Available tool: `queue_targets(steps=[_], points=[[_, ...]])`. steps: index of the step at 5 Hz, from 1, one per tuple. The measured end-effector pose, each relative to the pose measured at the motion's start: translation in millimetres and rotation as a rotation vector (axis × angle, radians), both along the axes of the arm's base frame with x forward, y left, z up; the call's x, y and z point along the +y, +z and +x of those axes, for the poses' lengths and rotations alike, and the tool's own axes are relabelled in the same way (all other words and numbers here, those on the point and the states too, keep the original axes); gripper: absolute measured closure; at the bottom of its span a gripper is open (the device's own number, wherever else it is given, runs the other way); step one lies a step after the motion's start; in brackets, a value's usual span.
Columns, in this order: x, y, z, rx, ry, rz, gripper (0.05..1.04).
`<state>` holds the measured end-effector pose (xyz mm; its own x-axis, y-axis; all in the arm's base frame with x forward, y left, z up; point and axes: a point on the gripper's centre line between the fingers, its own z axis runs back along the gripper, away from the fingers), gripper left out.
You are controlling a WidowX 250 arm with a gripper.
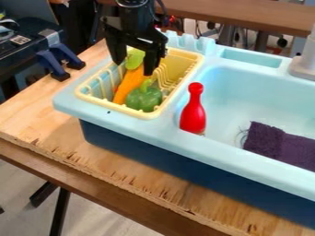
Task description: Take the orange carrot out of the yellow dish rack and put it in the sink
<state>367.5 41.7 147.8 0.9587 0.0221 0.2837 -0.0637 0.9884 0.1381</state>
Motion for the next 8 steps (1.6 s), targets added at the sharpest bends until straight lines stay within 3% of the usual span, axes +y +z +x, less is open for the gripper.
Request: queue_targets(steps=[1, 3, 4, 5, 6, 7, 8], points=[[-9, -25.0, 1, 0.087, -0.006, 0.009, 0.073], [-10, -30.6, 2, 0.106, 0.001, 0.010, 0.125], [-5, -30.1, 2, 0.106, 0.015, 0.009, 0.400], [-6, -23.1, -3, 0.114, 0.011, 0.018, 0.590], [-12, -4.1, -8, 0.092, -0.041, 0.014, 0.663], [-17, 16.1, -16, 0.056, -0.084, 0.009, 0.693], [-21, 45.0, -21, -0.022, -0.138, 0.040, 0.693]])
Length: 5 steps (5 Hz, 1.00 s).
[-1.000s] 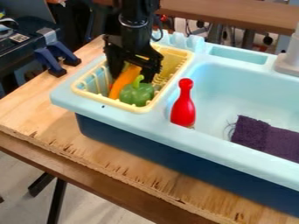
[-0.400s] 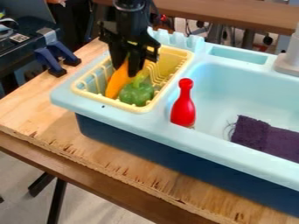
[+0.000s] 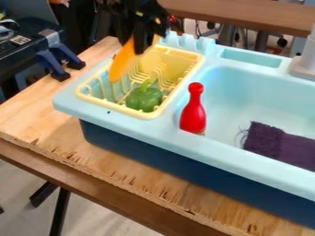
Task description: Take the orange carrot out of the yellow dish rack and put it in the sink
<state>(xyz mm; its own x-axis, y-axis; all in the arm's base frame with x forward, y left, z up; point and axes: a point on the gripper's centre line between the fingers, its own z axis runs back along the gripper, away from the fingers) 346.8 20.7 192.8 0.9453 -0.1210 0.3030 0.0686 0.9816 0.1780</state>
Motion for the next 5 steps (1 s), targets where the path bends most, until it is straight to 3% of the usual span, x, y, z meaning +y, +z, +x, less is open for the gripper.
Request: queue_targets(steps=[1, 2, 3, 4, 5], points=[[-24, 13.5, 4, -0.038, -0.188, 0.073, 0.693], [-61, 37.8, -1, -0.123, -0.355, 0.101, 0.693], [-87, 49.2, -7, -0.176, -0.410, 0.052, 0.693], [-112, 57.8, -6, -0.246, -0.554, -0.022, 0.693], [-119, 56.9, 2, -0.327, -0.594, -0.123, 0.693]])
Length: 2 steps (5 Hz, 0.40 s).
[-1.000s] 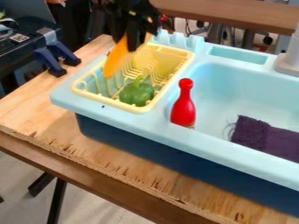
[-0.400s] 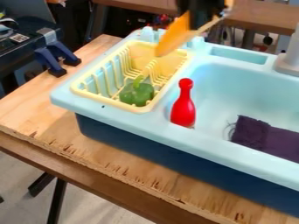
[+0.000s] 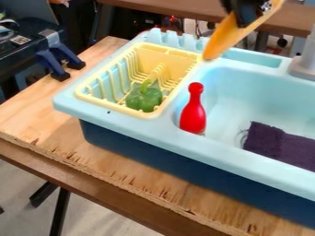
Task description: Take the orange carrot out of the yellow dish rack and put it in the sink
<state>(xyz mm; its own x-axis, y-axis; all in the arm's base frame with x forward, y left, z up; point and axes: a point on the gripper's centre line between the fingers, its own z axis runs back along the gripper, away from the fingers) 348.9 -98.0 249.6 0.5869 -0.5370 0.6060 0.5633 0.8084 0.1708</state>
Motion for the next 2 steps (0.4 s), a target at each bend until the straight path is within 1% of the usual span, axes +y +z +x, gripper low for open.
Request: queue_targets(steps=[1, 2], points=[[9, 1.7, 9, -0.037, 0.009, -0.077, 0.693], [16, -21.9, 15, 0.036, 0.005, -0.043, 0.693]])
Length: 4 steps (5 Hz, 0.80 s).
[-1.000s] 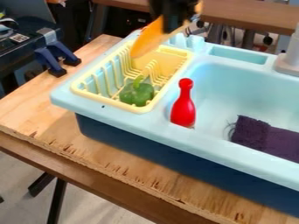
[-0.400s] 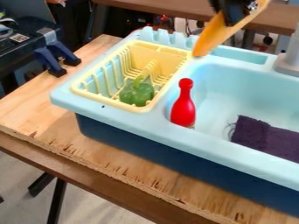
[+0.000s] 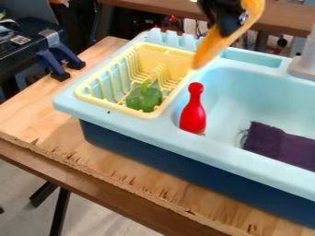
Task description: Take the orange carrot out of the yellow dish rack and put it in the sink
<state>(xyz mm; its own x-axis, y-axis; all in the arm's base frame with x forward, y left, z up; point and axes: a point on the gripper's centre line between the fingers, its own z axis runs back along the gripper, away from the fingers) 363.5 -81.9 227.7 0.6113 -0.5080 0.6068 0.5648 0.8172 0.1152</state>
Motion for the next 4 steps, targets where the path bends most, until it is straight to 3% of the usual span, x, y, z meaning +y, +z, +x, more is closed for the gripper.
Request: queue_targets(steps=[1, 2, 3, 4], points=[[4, -6.2, 6, 0.007, 0.014, -0.020, 0.693], [0, -32.0, 11, 0.094, 0.024, -0.052, 0.693], [-12, -37.0, 13, 0.114, 0.011, -0.079, 0.693], [-15, -45.8, 18, 0.144, 0.036, -0.142, 0.693]])
